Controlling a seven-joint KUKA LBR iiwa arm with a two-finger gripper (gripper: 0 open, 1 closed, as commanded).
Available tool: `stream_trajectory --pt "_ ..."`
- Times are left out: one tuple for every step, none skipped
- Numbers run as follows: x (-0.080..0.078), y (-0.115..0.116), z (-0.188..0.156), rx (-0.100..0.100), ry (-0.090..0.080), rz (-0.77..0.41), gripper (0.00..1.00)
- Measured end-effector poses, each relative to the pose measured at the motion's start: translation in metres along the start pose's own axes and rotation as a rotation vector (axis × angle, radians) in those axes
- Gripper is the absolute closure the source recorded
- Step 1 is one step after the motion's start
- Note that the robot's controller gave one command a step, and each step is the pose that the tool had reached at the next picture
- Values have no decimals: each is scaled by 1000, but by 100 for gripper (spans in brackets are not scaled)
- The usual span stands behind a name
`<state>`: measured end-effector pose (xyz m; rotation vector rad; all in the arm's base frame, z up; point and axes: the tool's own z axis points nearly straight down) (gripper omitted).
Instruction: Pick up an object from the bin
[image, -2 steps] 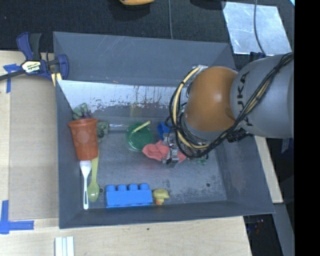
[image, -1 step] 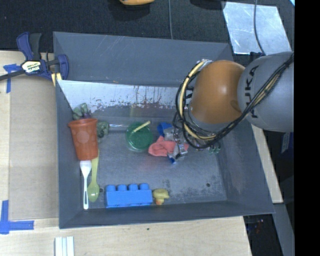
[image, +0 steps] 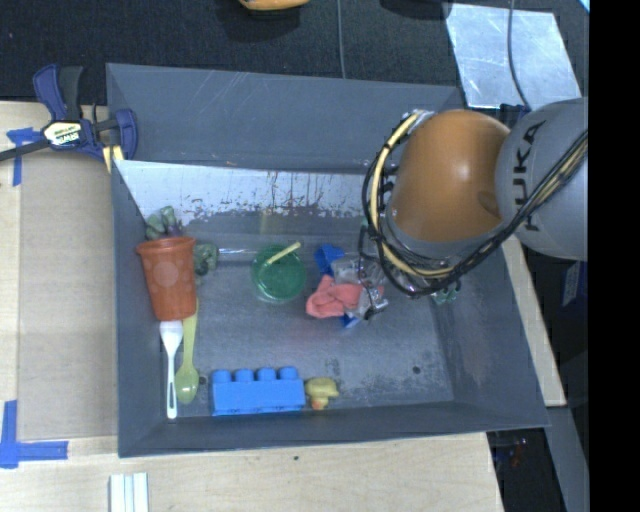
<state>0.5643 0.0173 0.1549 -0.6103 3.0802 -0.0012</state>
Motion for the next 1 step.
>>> stream_trajectory --pt "-7 4 -70 2 -7 147 100"
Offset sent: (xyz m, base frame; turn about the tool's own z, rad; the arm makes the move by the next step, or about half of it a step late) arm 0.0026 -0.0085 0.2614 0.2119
